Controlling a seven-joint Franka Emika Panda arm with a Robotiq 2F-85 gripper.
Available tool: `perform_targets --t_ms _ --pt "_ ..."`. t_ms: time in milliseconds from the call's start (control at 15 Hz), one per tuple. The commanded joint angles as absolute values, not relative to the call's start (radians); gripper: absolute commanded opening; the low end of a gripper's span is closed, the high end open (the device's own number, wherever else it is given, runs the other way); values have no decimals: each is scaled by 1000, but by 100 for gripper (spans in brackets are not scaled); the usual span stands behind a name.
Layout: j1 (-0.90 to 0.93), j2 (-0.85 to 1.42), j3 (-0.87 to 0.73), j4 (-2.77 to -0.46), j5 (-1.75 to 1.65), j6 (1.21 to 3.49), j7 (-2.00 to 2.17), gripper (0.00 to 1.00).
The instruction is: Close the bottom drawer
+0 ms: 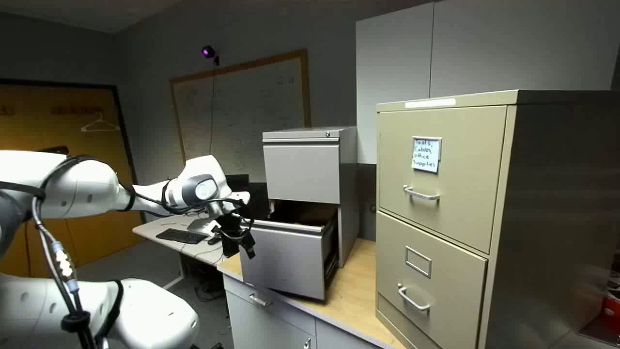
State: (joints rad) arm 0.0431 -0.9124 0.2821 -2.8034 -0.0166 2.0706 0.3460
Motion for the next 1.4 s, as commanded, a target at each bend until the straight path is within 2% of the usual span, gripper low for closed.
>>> perform_targets --t_ms 0,800,1200,1267,1333 --pt "50 -911 275 -2801 -23 2068 351 100" --pt "39 -899 271 -2798 -35 2087 344 100" --pt "32 -800 233 -2746 -60 2165 272 100" --pt "28 -773 227 -2731 -66 2180 259 95" --pt "25 -746 220 -2716 -73 2195 248 75"
